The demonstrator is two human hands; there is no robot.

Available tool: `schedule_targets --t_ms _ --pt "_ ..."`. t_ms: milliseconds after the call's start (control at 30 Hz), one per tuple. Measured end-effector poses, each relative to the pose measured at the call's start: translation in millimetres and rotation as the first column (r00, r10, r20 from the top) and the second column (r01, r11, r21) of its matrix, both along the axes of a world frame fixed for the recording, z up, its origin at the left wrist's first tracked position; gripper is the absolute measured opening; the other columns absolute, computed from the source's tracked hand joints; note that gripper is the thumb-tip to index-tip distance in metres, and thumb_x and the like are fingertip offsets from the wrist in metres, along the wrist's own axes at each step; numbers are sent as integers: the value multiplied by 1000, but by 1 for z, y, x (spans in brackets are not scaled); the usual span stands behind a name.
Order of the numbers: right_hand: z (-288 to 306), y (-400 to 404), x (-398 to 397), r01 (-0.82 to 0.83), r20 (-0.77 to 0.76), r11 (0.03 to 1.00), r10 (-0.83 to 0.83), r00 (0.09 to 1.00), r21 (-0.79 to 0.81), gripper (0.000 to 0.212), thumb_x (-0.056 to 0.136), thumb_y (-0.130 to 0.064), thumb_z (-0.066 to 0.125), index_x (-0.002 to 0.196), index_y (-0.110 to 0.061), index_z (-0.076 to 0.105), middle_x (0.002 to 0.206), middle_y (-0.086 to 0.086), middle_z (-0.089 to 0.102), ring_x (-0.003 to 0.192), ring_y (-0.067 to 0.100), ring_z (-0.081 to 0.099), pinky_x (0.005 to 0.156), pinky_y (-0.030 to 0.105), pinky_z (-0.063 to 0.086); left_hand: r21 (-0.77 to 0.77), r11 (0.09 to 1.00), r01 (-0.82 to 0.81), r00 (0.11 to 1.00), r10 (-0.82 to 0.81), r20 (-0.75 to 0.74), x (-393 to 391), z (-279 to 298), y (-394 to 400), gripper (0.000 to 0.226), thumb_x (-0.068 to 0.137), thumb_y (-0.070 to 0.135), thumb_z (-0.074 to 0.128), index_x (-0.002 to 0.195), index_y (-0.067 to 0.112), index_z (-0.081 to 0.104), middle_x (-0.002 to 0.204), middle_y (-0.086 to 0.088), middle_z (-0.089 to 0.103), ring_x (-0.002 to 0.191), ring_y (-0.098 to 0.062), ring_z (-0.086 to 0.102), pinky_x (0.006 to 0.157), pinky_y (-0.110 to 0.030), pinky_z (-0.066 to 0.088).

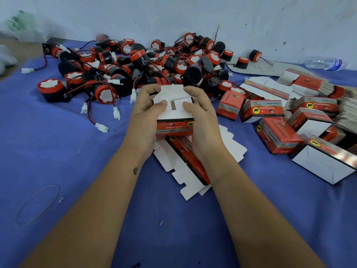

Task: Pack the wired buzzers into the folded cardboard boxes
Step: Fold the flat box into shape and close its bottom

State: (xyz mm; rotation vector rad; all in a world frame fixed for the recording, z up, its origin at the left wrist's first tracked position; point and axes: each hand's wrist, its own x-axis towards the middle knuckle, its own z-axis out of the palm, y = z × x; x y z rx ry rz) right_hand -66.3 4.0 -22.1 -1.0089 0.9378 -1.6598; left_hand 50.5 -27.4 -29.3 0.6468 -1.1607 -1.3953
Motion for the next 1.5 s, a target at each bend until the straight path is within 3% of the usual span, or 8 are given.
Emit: schedule_targets --t_ms 167,300,500,933,1167,1267,1400,1500 --pt "-2 3 2 -13 10 999 13 1000 -34 32 91 -5 39 77 -22 61 93 1 63 85 19 59 64 30 50 -10 997 80 997 -80 -7 1 -2 1 31 86 8 46 70 29 64 89 6 71 79 -11 68 59 -28 55" --pt "-1 3 2 -8 -30 1000 7 1000 -23 14 80 -16 48 76 -25 58 91 -2 61 83 18 59 61 29 48 9 991 130 991 -130 27 2 -3 1 19 81 23 45 75 28 62 88 6 67 79 -11 66 60 -29 53" --pt "-1 1 1 110 -196 993 -99 976 46 34 85 -1 52 100 -30 61 90 -9 66 79 13 65 65 31 57 24 1000 -2 995 0 99 0 -1 2 32 85 5 52 97 33 63 91 5 66 71 -10 67 54 -28 53" --pt "1 4 3 206 -348 978 -204 915 -33 38 82 7 54 94 -28 62 83 -21 65 80 2 64 66 25 57 -40 998 -46 990 51 129 0 1 5 46 87 -11 48 99 31 63 101 0 64 77 -7 69 58 -26 55" --pt "0 5 2 186 -242 982 -177 954 17 21 100 -19 44 105 -21 65 101 -12 63 87 -2 60 69 19 49 20 998 66 984 -69 163 1 -4 2 29 88 33 46 112 37 63 118 -3 65 96 -16 67 75 -38 59" --pt "-1 6 4 269 -359 963 -255 898 -13 23 102 -26 41 110 -22 63 102 -14 62 97 -2 57 78 18 48 -6 999 49 981 -47 187 -2 -7 -1 40 99 43 35 136 34 49 136 -7 56 117 -22 61 90 -40 56" --pt "-5 6 0 459 -759 868 -425 493 -188 28 102 -41 30 108 -30 55 103 -4 47 98 16 49 77 32 40 -75 991 -114 881 136 453 -3 -16 -12 74 84 65 22 149 32 32 153 -2 38 143 -23 32 117 -50 27" --pt "-3 7 1 462 -734 880 -384 560 -109 32 102 -48 25 101 -33 53 100 -4 46 87 8 49 69 30 35 -238 960 -147 785 260 562 -2 -21 -12 84 80 73 12 150 32 33 150 7 35 144 -18 27 119 -50 20"
